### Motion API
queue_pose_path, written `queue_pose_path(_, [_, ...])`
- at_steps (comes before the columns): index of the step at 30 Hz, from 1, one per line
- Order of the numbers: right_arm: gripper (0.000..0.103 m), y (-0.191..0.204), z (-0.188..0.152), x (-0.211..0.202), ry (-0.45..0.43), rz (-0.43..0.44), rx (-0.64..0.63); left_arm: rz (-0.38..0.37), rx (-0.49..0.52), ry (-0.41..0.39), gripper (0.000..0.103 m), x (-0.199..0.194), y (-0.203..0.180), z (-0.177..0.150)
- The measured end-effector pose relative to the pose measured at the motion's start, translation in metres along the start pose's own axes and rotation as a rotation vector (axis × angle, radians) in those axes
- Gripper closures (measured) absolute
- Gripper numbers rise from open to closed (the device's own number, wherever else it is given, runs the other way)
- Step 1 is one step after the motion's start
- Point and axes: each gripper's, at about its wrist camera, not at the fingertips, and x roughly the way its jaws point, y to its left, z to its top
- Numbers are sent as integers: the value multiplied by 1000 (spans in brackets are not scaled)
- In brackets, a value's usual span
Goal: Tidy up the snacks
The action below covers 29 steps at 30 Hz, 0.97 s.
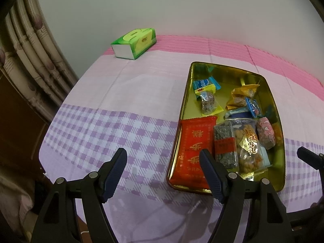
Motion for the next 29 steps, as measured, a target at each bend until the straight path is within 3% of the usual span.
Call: queue_pose_path(29, [1,1,-4,4,15,5,2,3,10,-2,29,0,-4,0])
